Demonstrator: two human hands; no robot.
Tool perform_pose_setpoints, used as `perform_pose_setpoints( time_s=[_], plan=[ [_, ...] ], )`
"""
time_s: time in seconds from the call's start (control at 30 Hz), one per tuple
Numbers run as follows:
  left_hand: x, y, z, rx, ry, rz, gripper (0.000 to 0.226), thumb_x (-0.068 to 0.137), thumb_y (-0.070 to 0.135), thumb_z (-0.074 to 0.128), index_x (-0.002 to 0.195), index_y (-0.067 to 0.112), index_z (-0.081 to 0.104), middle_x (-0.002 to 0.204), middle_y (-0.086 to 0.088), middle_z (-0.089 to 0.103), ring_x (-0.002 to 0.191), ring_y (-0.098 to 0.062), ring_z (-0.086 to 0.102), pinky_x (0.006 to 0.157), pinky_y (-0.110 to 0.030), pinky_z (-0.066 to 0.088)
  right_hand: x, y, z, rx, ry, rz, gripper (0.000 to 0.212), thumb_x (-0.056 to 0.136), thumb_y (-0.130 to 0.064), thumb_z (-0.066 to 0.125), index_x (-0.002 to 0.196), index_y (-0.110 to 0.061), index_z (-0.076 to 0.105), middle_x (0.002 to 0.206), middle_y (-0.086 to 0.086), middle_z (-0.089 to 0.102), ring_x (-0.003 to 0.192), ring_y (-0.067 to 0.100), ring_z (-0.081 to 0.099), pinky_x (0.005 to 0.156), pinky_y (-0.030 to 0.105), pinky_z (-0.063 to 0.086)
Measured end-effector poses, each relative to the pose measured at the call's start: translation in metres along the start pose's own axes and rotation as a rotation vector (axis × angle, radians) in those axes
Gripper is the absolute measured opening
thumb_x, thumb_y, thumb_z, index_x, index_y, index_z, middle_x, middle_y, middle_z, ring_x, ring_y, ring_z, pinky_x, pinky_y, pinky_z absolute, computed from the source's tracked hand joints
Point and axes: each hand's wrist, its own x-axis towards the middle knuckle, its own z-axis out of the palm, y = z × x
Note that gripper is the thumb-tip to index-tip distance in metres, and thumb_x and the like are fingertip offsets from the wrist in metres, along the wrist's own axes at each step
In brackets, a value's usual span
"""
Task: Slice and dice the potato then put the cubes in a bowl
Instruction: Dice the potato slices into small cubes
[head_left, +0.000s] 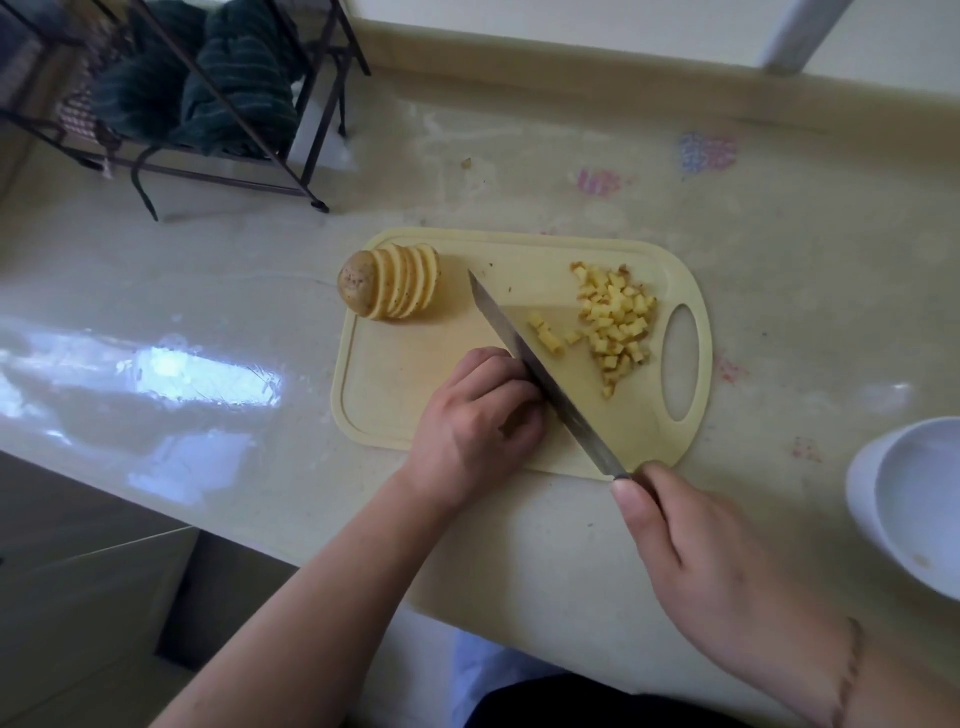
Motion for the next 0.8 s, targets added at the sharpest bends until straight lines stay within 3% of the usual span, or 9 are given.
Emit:
perform_pose_setpoints(
  time_s=[0.1, 0.2, 0.63, 0.8],
  plan=[
    [0.0, 0.0, -0.001, 0.018, -0.005, 0.019, 0.003, 0.083, -0.002, 0.076, 0.082, -0.002, 0.074, 0.091, -0.013, 0.069, 0.089, -0.031, 0.065, 0.085, -0.03, 0.053, 0.0, 0.004, -0.009, 0.011, 0.037, 0.029, 0.049, 0.084, -0.068, 0.017, 0.068, -0.029, 0.042, 0.06, -0.001, 0.057, 0.06, 0.01, 0.055, 0.05, 0.027, 0.037],
    [0.0, 0.002, 0.0, 0.044, 0.013, 0.013, 0.004, 0.084, -0.002, 0.075, 0.08, -0.002, 0.073, 0.088, -0.013, 0.068, 0.088, -0.031, 0.064, 0.083, -0.031, 0.053, -0.006, 0.004, -0.016, 0.052, 0.031, 0.04, 0.042, 0.081, -0.07, 0.017, 0.074, -0.038, 0.044, 0.072, -0.011, 0.06, 0.058, 0.011, 0.054, 0.052, 0.03, 0.039],
    [-0.01, -0.003, -0.002, 0.039, 0.037, 0.014, 0.003, 0.085, -0.002, 0.074, 0.083, -0.004, 0.074, 0.091, -0.015, 0.07, 0.088, -0.033, 0.064, 0.083, -0.033, 0.053, -0.019, -0.001, -0.011, 0.012, -0.017, 0.02, 0.048, 0.08, -0.073, 0.015, 0.076, -0.032, 0.04, 0.07, -0.002, 0.06, 0.061, 0.009, 0.056, 0.061, 0.029, 0.042],
    [-0.011, -0.003, -0.002, 0.026, 0.017, -0.006, 0.002, 0.084, -0.002, 0.075, 0.085, -0.004, 0.075, 0.094, -0.015, 0.072, 0.093, -0.034, 0.066, 0.085, -0.035, 0.055, -0.029, 0.002, -0.014, -0.051, -0.047, 0.041, 0.052, 0.08, -0.07, 0.015, 0.07, -0.026, 0.043, 0.075, -0.009, 0.061, 0.06, 0.003, 0.054, 0.057, 0.013, 0.038]
  ],
)
